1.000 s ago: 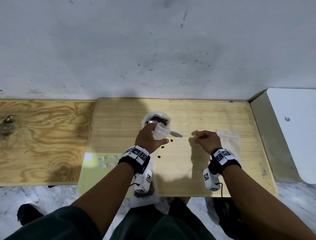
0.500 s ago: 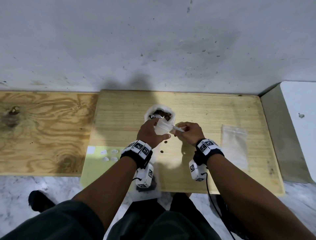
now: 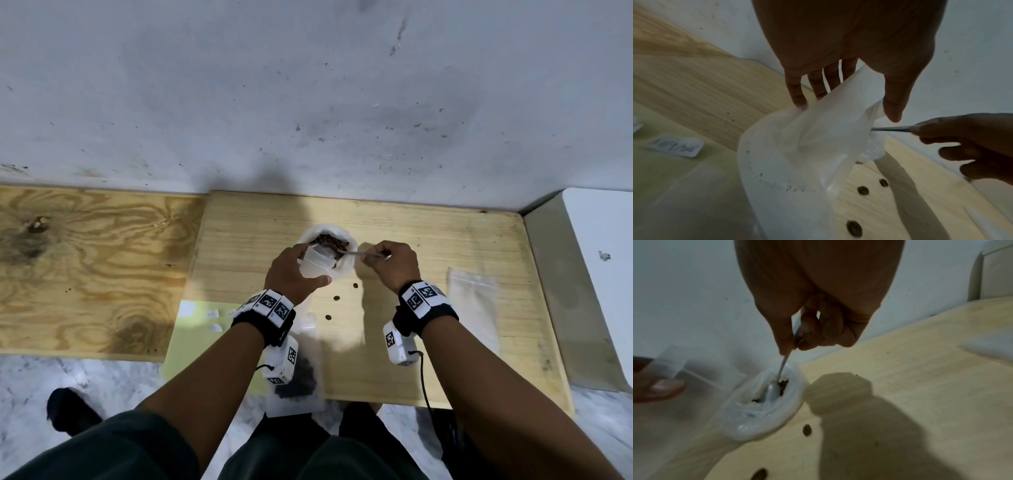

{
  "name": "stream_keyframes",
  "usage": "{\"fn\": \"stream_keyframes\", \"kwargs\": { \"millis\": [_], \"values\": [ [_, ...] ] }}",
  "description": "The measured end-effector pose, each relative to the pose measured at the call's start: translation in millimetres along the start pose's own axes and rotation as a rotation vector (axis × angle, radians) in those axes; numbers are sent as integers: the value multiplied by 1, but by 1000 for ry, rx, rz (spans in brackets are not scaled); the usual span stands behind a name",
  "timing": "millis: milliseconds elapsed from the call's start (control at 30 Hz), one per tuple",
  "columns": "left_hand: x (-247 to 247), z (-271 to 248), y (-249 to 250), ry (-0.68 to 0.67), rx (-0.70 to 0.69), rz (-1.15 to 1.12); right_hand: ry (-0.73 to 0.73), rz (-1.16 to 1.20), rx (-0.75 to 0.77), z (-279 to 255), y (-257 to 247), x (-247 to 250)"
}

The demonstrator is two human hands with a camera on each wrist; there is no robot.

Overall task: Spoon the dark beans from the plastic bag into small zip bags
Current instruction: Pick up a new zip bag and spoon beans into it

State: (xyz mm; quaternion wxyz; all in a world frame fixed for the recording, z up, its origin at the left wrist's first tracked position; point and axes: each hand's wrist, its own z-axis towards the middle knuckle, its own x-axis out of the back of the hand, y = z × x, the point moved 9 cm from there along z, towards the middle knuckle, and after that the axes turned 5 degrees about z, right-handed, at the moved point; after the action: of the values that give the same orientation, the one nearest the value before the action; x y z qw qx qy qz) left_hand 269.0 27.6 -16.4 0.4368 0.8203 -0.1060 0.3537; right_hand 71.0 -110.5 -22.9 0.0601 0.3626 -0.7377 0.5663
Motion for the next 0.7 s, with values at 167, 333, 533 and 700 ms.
{"fn": "stream_keyframes", "kwargs": {
  "millis": [167, 333, 533, 700],
  "values": [
    [11, 9, -26, 5, 115, -114, 124, 90, 153, 1, -31, 4],
    [4, 20, -42, -114, 191, -176, 224, 28, 240, -7, -48, 0],
    [-5, 29, -39, -230, 211, -174, 293, -39, 233, -18, -37, -4],
    [-10, 33, -36, -265, 211, -184, 330, 41, 139, -20, -18, -11]
  ]
}}
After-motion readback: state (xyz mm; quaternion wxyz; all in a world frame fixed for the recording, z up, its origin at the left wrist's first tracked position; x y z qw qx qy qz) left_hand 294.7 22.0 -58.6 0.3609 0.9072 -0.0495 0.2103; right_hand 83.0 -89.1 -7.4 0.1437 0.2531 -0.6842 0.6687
